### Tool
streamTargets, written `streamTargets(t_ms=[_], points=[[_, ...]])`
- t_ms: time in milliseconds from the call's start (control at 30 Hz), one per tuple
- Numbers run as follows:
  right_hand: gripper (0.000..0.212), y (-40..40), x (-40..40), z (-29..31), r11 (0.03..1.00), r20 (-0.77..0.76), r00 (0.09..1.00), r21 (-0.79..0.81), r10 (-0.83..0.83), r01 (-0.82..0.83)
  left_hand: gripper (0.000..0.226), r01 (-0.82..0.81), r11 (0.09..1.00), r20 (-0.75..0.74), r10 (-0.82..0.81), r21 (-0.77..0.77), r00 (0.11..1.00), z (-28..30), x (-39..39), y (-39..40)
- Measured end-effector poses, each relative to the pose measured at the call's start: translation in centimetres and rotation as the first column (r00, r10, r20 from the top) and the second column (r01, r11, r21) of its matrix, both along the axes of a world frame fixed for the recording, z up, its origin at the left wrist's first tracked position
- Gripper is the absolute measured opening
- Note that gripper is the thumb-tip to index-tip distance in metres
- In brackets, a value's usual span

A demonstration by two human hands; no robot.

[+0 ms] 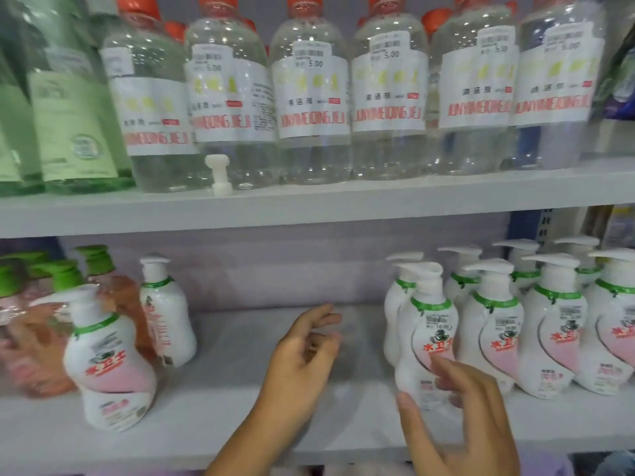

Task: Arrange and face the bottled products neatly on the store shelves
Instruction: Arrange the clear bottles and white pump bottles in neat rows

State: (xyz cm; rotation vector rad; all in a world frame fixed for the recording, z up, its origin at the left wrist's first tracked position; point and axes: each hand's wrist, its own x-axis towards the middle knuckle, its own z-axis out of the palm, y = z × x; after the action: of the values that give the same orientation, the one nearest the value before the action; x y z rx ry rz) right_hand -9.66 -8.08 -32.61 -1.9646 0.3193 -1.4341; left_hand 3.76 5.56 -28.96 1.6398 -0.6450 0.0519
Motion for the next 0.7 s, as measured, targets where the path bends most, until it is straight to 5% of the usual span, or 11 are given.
streamTargets(t_ms=[67,133,233,300,400,533,600,700], points=[[0.037,2.3,0.7,0.2,0.985,-0.029,0.985,0.002,0.172,-0.172,0.021,-0.194,0.969,0.109,0.211,-0.151,0.971,0.0,-1.6,5.2],[0.028,4.1,2.9,-0.1,0.941,-0.133,0.932,0.054,0.337,-0.333,0.017,-0.436,0.860,0.229,0.495,-0.266,0.838,-0.3,-2.2,10.7],[0.049,7.6,7.0,1.1,0.811,-0.322,0.744,0.207,0.585,-0.548,0.016,-0.693,0.615,0.189,0.783,-0.376,0.592,-1.1,-1.1,17.8],[0.031,10.4,10.4,2.7,0.744,-0.397,0.632,0.278,0.665,-0.608,0.021,-0.787,0.525,0.123,0.848,-0.323,0.515,-1.5,-0.4,20.8],[0.033,14.9,17.1,4.8,0.731,-0.436,0.590,0.335,0.679,-0.594,0.035,-0.783,0.594,0.048,0.801,-0.184,0.596,-2.1,0.4,22.9],[0.079,19.6,24.4,5.8,0.615,-0.424,0.449,0.477,0.786,-0.628,0.057,-0.626,0.779,0.039,0.625,0.019,0.779,-2.5,2.0,24.2],[0.059,21.0,26.1,5.2,0.589,-0.427,0.419,0.442,0.801,-0.676,0.062,-0.562,0.823,0.043,0.561,0.078,0.827,-2.4,2.6,24.3],[0.050,21.3,25.5,4.8,0.695,-0.485,0.510,0.365,0.710,-0.620,0.057,-0.537,0.835,0.064,0.533,0.117,0.844,-2.1,3.2,24.5]])
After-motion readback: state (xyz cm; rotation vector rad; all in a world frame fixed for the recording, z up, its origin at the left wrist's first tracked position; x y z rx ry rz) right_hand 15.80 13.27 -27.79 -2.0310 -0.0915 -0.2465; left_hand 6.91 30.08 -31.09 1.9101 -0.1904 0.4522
